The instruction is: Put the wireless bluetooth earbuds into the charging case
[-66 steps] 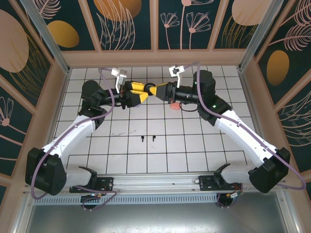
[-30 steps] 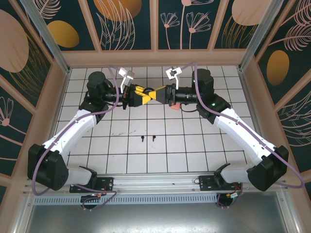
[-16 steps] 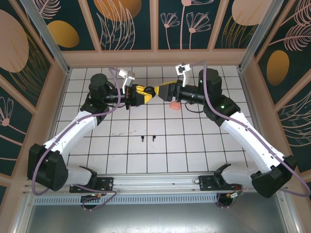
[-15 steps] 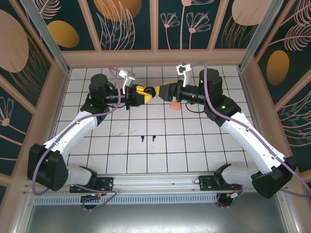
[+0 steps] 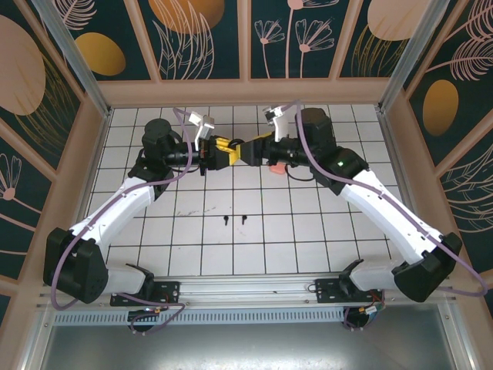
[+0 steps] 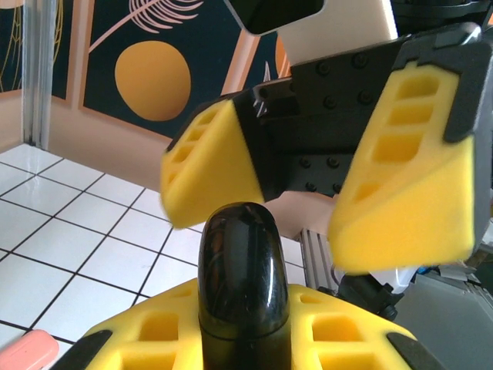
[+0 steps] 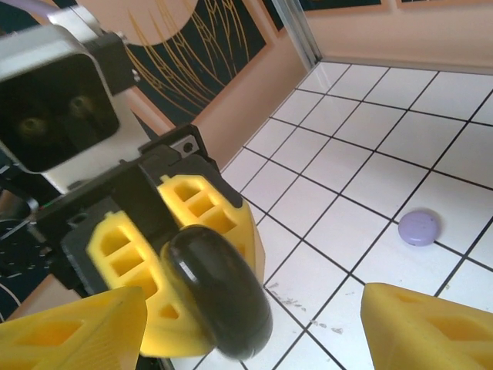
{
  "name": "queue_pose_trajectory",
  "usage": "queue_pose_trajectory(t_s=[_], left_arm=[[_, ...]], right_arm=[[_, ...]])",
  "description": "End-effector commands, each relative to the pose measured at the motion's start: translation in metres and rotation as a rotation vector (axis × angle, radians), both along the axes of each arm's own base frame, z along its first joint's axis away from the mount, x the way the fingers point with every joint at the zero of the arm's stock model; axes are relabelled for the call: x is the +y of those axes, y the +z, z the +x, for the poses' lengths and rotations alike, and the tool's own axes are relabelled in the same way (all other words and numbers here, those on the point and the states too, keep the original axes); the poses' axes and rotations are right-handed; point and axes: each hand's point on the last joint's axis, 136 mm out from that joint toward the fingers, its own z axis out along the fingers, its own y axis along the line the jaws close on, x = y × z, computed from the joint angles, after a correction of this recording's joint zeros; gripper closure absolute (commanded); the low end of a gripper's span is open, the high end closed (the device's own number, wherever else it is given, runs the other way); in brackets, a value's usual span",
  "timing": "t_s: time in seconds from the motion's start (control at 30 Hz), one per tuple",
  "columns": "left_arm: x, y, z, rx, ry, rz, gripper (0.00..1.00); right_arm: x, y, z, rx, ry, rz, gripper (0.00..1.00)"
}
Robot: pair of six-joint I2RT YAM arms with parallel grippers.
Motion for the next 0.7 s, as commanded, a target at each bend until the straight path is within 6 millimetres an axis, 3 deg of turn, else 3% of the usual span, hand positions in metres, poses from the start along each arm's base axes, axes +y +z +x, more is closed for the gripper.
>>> queue_pose_trajectory(t_s=[0.0,0.43,0.67], left_arm=[[0.0,0.006,-0.009,-0.044,-0.034,-0.008,1.0],[0.002,0.009,-0.022,-0.065,-0.069,-0.008,1.0],[0.004,0.008,-0.028,-0.075,-0.076,-0.009,1.0]], right_arm=[[0.004,0.006,0.003,-0.032,-0.001,-0.022,0.26],[-0.003,-0.001,0.031,-0.028,-0.097,-0.056,0.28],[-0.005,0.012,0.047,-0.03,-0.128,-0.031,0.29]])
